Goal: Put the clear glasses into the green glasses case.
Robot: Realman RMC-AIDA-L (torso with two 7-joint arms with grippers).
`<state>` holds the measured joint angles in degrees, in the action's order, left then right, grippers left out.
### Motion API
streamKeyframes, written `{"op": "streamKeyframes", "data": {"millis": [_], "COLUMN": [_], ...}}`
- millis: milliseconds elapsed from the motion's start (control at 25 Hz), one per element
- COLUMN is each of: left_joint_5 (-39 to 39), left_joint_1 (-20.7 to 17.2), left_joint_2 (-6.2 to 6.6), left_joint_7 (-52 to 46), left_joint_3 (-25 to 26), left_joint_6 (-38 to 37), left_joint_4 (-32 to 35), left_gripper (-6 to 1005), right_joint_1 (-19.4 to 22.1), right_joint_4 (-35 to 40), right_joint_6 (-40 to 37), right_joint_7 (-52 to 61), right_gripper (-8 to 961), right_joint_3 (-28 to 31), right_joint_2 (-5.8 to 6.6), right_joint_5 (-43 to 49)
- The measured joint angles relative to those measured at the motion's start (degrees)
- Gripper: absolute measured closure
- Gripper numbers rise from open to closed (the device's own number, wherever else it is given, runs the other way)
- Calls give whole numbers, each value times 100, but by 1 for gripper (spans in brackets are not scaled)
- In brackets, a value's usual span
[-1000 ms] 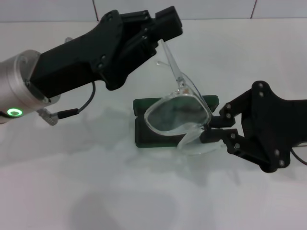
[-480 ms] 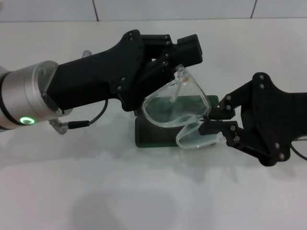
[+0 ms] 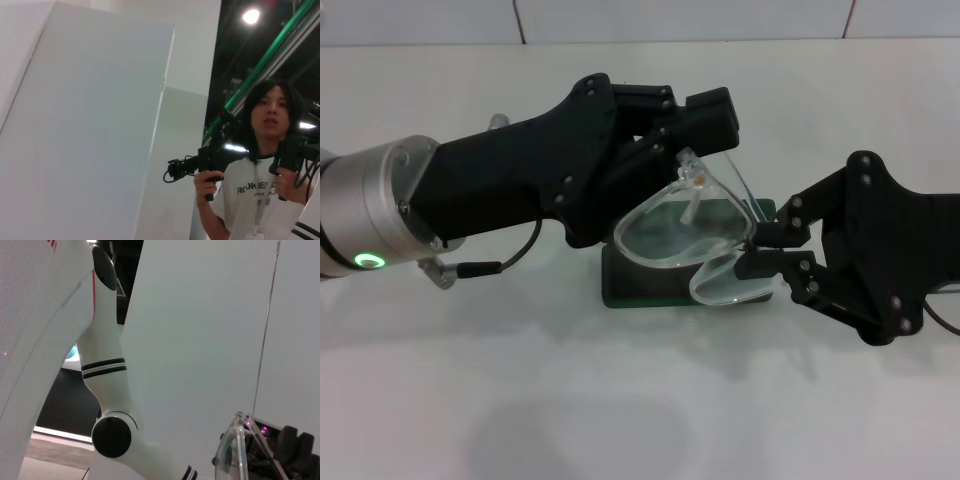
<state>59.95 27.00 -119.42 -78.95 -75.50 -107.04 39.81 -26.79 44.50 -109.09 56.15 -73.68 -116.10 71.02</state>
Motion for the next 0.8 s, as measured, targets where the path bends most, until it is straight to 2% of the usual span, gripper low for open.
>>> {"op": "streamKeyframes", "data": {"millis": [800], "left_joint_5": [295], "left_joint_1": [82], "left_joint_2": [1], "left_joint_7": [55], "left_joint_3": [23], "left_joint_6": [-227], "left_joint_4": [-12], "left_gripper": [944], "right_joint_1": [-1], "right_joint_4": [-74], "right_joint_6": [2], "right_joint_7": [-23], "right_gripper": [890], "right_joint_3": [19], "right_joint_2": [0], "right_joint_5": [-7]}}
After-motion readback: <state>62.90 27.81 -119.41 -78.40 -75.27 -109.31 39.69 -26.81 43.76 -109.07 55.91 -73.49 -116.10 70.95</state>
